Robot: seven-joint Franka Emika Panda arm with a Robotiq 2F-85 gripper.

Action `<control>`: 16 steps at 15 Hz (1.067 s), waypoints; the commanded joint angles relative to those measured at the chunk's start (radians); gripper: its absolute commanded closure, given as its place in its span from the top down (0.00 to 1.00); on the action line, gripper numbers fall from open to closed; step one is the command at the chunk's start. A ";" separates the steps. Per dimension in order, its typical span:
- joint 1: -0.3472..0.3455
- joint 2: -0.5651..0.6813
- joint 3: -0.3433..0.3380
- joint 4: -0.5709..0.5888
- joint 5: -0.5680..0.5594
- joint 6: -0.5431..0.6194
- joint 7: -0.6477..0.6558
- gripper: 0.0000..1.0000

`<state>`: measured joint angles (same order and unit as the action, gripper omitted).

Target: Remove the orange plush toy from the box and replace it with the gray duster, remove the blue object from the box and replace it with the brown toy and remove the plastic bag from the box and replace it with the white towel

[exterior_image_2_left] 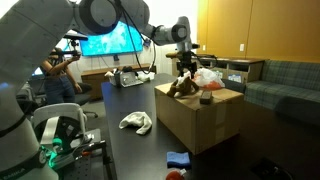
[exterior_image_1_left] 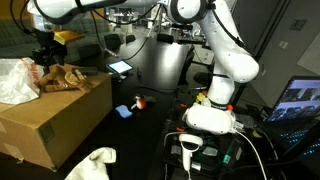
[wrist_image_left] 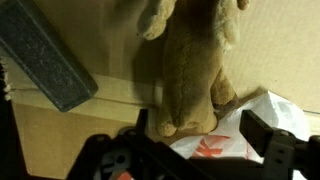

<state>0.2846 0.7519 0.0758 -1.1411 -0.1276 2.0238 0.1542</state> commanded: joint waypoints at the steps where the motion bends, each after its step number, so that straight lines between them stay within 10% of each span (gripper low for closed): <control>1: 0.023 -0.050 -0.029 -0.016 -0.054 -0.023 0.026 1.00; 16: 0.102 0.017 -0.017 0.095 -0.096 0.096 0.024 1.00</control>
<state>0.3703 0.7205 0.0664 -1.1239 -0.2062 2.0967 0.1684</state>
